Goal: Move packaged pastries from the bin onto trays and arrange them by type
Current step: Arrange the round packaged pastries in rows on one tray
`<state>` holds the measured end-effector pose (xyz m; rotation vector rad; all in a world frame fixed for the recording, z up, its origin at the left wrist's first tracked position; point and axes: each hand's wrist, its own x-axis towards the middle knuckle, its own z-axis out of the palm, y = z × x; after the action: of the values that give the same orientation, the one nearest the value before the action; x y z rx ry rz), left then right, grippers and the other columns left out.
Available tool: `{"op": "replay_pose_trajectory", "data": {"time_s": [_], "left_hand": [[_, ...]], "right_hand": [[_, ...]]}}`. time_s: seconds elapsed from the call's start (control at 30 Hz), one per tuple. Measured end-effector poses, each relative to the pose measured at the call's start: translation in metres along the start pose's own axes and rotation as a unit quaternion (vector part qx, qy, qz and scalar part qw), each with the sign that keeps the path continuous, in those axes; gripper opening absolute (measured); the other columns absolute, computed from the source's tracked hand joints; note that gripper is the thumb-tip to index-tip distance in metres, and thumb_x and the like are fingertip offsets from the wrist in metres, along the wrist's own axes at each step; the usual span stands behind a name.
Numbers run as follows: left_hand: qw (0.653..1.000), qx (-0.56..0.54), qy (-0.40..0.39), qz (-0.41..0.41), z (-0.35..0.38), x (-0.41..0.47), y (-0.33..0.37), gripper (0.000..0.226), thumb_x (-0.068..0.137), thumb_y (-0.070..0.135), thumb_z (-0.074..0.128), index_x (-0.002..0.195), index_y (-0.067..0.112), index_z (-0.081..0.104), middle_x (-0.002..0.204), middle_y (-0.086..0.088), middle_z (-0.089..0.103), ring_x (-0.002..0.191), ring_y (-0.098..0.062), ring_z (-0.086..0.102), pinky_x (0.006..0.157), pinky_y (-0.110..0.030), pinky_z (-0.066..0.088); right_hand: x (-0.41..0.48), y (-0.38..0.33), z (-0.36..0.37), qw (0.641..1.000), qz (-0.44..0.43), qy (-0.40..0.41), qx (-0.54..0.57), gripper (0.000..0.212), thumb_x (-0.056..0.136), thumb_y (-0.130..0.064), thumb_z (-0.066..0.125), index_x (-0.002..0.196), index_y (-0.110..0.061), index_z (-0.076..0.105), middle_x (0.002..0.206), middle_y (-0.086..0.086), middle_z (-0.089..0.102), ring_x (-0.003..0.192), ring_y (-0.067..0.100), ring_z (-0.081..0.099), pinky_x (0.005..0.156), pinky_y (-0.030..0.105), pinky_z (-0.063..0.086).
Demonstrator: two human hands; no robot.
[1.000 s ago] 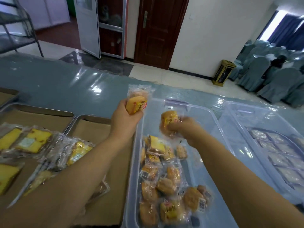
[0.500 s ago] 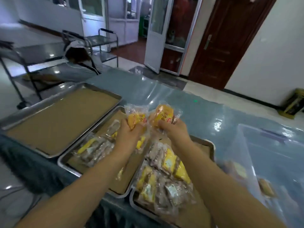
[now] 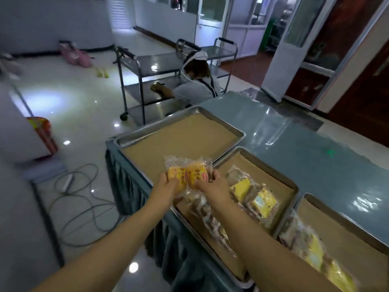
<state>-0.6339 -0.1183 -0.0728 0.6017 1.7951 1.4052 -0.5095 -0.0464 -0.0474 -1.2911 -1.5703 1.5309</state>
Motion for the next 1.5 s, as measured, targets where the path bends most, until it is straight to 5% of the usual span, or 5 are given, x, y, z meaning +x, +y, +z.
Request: {"op": "replay_pose_trajectory", "data": {"time_s": [0.47, 0.77, 0.97, 1.17, 1.5], "left_hand": [[0.973, 0.227, 0.044, -0.019, -0.045, 0.15, -0.014, 0.022, 0.09, 0.031, 0.056, 0.11, 0.022, 0.057, 0.099, -0.001, 0.064, 0.087, -0.017, 0.06, 0.08, -0.035, 0.05], [0.945, 0.321, 0.044, -0.04, -0.041, 0.219, -0.036, 0.033, 0.09, 0.036, 0.057, 0.12, 0.025, 0.047, 0.094, 0.013, 0.058, 0.071, 0.001, 0.051, 0.057, -0.02, 0.037], [0.923, 0.383, 0.011, 0.016, -0.046, 0.243, -0.044, 0.064, 0.081, 0.029, 0.068, 0.135, 0.03, 0.035, 0.131, 0.0, 0.045, 0.121, -0.02, 0.046, 0.092, -0.041, 0.048], [0.853, 0.51, -0.055, 0.093, -0.06, 0.261, -0.05, 0.06, 0.086, 0.04, 0.058, 0.139, 0.039, 0.03, 0.15, 0.002, 0.026, 0.136, -0.023, 0.022, 0.108, -0.047, 0.029], [0.878, 0.426, -0.125, 0.181, -0.076, 0.266, -0.012, 0.052, 0.086, 0.031, 0.062, 0.134, 0.028, 0.045, 0.136, 0.0, 0.045, 0.122, -0.02, 0.04, 0.1, -0.041, 0.039]], "right_hand": [[0.145, 0.024, 0.064, 0.994, 0.066, -0.057, -0.068, 0.029, 0.082, -0.005, 0.061, 0.109, -0.012, 0.055, 0.092, 0.004, 0.063, 0.08, 0.017, 0.062, 0.066, 0.027, 0.051], [0.207, 0.049, 0.083, 0.967, 0.016, -0.104, -0.232, 0.067, 0.088, -0.01, 0.058, 0.144, -0.016, 0.022, 0.141, 0.011, 0.034, 0.125, 0.028, 0.045, 0.103, 0.042, 0.042], [0.218, 0.062, 0.096, 0.868, -0.076, -0.11, -0.479, 0.095, 0.089, -0.034, 0.057, 0.147, -0.019, -0.016, 0.157, 0.011, -0.001, 0.143, 0.031, 0.012, 0.115, 0.043, 0.022], [0.22, 0.068, 0.104, 0.832, -0.027, -0.116, -0.541, 0.083, 0.094, -0.05, 0.039, 0.149, -0.011, -0.01, 0.158, 0.011, 0.003, 0.144, 0.025, 0.007, 0.117, 0.04, 0.009], [0.183, 0.032, 0.111, 0.857, -0.048, 0.021, -0.512, 0.061, 0.087, -0.029, 0.056, 0.141, -0.012, 0.033, 0.139, 0.008, 0.041, 0.123, 0.025, 0.042, 0.101, 0.033, 0.035]]}}
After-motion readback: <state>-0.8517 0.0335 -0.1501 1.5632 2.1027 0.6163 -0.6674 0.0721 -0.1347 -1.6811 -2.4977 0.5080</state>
